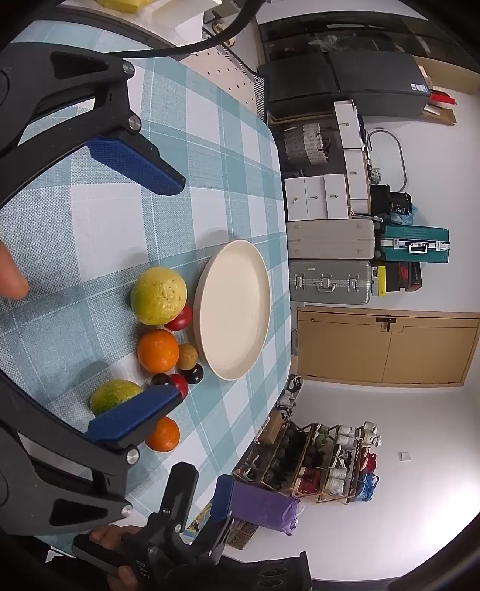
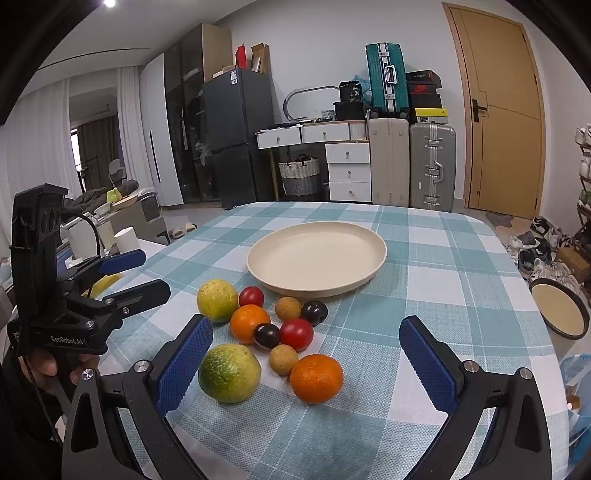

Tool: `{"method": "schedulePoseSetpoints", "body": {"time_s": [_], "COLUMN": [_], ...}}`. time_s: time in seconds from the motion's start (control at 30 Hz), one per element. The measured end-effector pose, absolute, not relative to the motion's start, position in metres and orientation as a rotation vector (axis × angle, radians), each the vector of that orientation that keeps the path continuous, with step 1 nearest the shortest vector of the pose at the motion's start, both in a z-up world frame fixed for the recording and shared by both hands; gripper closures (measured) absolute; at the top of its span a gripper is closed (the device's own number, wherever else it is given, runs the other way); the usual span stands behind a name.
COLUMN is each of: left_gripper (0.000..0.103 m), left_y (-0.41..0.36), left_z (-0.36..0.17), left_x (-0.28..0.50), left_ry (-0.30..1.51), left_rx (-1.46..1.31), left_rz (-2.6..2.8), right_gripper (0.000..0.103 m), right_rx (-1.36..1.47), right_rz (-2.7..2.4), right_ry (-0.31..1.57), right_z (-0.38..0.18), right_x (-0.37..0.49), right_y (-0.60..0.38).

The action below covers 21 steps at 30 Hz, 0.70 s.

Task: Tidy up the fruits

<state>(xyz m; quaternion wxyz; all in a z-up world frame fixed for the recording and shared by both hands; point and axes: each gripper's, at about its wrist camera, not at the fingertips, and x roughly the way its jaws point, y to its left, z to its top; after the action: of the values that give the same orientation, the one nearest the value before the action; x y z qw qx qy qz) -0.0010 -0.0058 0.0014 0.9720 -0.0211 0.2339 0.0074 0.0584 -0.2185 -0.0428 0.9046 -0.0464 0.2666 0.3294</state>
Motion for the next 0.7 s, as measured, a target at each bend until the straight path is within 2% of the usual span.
{"method": "schedulePoseSetpoints", "body": {"time_s": [0.7], "left_gripper": [0.0], "left_y": [-0.008], "left_z": [0.0051], "left_x": [-0.0042], "left_ry": [0.472], "left_rx": [-0.046], "left_rz": [0.015], "right_gripper": [0.0], "right_rx": [-0.097], "right_rz": [0.682], "right_ry": [0.548], "right_z": [-0.0417], "right_x": [0.0554], "right_y": [-0.2202]}}
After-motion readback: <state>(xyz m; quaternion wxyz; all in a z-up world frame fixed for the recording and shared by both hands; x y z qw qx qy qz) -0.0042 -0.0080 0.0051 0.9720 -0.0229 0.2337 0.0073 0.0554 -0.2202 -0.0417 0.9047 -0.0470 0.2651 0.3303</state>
